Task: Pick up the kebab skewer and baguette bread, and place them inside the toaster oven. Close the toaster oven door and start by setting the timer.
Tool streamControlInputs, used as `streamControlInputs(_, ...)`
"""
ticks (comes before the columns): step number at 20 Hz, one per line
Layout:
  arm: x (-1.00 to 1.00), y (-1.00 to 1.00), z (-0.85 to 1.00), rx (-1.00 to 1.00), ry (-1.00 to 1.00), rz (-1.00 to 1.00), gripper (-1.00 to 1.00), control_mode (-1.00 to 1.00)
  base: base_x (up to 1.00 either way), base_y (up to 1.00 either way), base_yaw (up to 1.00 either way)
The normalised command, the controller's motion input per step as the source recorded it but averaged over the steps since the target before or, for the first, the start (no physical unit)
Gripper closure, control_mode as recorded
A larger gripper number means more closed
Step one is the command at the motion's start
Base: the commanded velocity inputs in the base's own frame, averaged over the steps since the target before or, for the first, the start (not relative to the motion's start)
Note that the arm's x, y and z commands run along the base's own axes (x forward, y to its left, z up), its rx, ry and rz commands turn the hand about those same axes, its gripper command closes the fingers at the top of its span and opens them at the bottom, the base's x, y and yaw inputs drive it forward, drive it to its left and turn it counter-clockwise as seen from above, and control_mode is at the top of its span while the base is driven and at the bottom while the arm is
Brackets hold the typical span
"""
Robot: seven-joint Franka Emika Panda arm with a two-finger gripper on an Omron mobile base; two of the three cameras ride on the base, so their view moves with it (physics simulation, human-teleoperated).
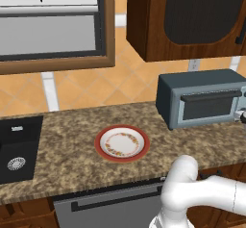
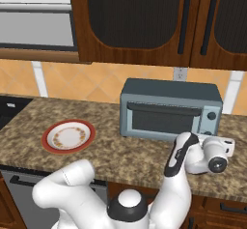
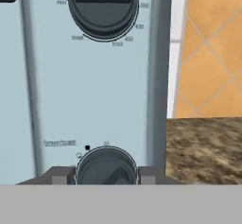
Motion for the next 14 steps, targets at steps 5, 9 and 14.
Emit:
streamControlInputs(5,0.11,0.00,0.00,0.00,0.01,0.04,1.00,-1.00,0.00,0.00,0.00)
streamControlInputs(9,0.00,0.00,0.00,0.00,0.00,0.00,1.00,-1.00,0.00,0.00,0.00)
streamControlInputs(14,0.00,0.00,0.00,0.00,0.00,0.00,1.00,-1.00,0.00,0.00,0.00)
